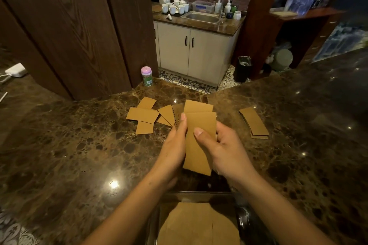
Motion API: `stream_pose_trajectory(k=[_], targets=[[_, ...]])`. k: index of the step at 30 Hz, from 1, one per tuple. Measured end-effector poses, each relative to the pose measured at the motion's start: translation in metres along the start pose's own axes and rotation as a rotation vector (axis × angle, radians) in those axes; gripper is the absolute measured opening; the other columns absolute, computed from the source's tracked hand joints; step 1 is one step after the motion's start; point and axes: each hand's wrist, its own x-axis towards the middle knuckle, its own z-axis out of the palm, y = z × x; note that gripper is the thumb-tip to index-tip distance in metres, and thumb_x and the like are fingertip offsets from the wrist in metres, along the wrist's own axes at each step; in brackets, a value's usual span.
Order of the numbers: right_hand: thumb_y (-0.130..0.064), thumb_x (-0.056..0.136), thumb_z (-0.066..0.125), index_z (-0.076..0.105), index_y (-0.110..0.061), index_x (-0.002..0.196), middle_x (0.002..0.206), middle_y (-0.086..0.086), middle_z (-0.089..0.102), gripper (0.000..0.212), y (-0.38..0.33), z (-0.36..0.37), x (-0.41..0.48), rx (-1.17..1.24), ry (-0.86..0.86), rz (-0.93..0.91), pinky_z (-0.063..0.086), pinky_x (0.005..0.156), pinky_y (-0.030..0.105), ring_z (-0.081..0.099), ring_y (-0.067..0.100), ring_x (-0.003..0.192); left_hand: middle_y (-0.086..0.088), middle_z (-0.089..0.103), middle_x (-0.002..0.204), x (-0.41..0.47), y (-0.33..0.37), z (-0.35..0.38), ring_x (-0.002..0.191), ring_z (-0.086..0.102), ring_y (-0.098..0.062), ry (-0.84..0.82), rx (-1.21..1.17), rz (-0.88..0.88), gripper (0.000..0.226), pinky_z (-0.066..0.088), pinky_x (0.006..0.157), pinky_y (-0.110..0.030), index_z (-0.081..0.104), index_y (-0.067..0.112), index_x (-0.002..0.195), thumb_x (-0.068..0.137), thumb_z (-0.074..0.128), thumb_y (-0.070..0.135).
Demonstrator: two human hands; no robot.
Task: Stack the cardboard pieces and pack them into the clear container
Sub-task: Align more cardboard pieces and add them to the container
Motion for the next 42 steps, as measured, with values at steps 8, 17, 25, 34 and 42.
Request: stream_pose_trajectory(k=[8, 17, 25, 34, 42], targets=[[-0.021, 0.103, 0.060, 0.068, -0.022, 0.128, 0.114, 0.000, 0.079, 0.026, -0.002, -0.022, 0.005, 0.338, 0.004, 0.192, 0.063, 0.085, 0.040, 0.076, 0.021, 0.106, -0.012, 0.078, 0.112, -0.001, 0.005, -0.023, 0.097, 0.077, -0.027, -0.062, -0.304, -0.155, 0.037, 0.061, 0.083, -0.047, 0.070, 0.019, 0.122, 0.100, 0.056, 0.045], [-0.018, 0.100, 0.063, 0.072, -0.021, 0.121, 0.110, 0.001, 0.081, 0.023, -0.009, -0.035, 0.011, 0.339, -0.006, 0.213, 0.062, 0.083, 0.041, 0.078, 0.020, 0.100, -0.019, 0.077, 0.099, -0.003, 0.001, -0.029, 0.078, 0.075, -0.030, -0.139, -0.111, -0.019, 0.032, 0.064, 0.069, -0.039, 0.064, 0.006, 0.121, 0.093, 0.070, 0.021], [-0.014, 0.101, 0.062, 0.073, -0.014, 0.120, 0.109, 0.006, 0.081, 0.021, -0.030, -0.048, 0.035, 0.085, -0.249, 0.264, 0.063, 0.070, 0.029, 0.079, 0.024, 0.097, -0.016, 0.077, 0.105, -0.004, -0.002, -0.044, 0.086, 0.075, -0.031, -0.273, 0.050, -0.065, 0.053, 0.061, 0.076, -0.039, 0.061, 0.008, 0.127, 0.080, 0.080, 0.024], [-0.016, 0.103, 0.061, 0.071, -0.026, 0.113, 0.109, -0.002, 0.081, 0.017, -0.026, -0.022, 0.027, 0.483, 0.292, 0.235, 0.058, 0.081, 0.035, 0.077, 0.015, 0.100, -0.019, 0.075, 0.114, -0.004, -0.004, -0.030, 0.090, 0.074, -0.024, -0.064, -0.258, 0.118, 0.052, 0.062, 0.081, -0.036, 0.061, 0.009, 0.127, 0.079, 0.077, 0.021], [-0.019, 0.104, 0.059, 0.069, -0.030, 0.116, 0.102, -0.004, 0.081, 0.019, 0.002, 0.030, -0.024, 0.615, 0.302, 0.288, 0.061, 0.072, 0.030, 0.078, 0.011, 0.091, -0.006, 0.078, 0.116, -0.001, 0.002, -0.015, 0.109, 0.073, -0.021, 0.023, -0.277, 0.153, 0.032, 0.056, 0.092, -0.043, 0.059, 0.014, 0.132, 0.104, 0.055, 0.030]])
